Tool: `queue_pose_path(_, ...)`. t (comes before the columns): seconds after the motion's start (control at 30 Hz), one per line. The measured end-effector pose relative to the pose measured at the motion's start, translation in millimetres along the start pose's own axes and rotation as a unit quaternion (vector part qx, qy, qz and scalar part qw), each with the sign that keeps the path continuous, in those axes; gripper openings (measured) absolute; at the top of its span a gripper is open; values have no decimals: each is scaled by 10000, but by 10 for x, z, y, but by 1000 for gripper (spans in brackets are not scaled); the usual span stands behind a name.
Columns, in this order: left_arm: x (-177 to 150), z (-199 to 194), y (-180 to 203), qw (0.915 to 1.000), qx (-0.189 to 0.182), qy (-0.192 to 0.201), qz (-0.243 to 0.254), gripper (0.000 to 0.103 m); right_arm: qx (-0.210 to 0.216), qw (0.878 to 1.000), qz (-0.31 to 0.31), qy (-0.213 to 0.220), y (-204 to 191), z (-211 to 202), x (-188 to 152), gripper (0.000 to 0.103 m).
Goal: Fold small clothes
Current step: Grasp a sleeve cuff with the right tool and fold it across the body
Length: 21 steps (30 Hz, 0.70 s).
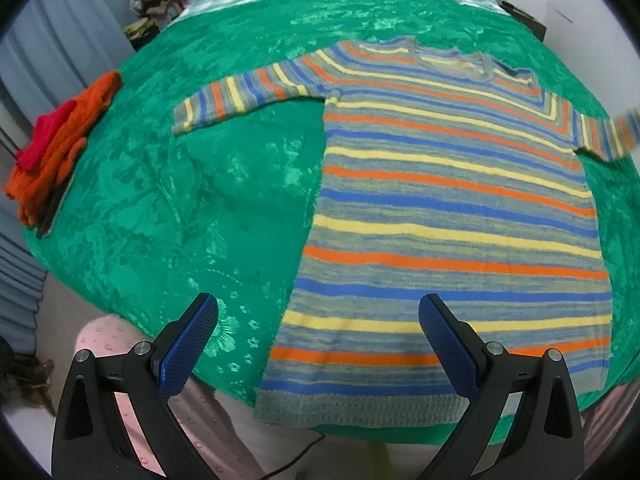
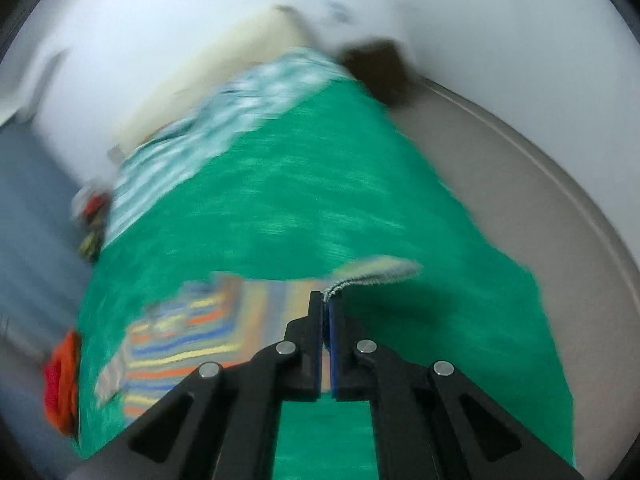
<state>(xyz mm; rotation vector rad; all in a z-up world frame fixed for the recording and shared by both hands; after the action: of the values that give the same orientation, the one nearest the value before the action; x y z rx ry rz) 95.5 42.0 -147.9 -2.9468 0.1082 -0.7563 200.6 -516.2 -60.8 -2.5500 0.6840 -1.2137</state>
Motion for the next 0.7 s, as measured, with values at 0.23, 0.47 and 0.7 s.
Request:
queue_pose_path(0.23,1,7,-167,9996,-44,125,-255,101,1826,9728,-1293,-597,-2134,415,-253,2)
queue_pose_path(0.47,-22,184,-482,9974,-43,98,-718,101,2480,9519,-977,-1510,-2542,1170,-745,64)
queue_pose_path(0.7,-32,378,-436,9973,-81,-30,-723,101,1580,9553,-724,-2391,-1791,1671,-981,52)
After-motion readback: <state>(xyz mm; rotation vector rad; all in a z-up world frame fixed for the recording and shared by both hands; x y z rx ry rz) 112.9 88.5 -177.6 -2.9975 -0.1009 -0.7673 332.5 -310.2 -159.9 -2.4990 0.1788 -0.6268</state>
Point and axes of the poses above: each gripper's, at about its wrist camera, not at the fingertips, and z roughly the way its jaws point, y to its right, x to its top, the point moved 5 cm from there along z, roughly the way its jaws point, and after that the axes turned 3 degrees about y, right-handed, at the moved point
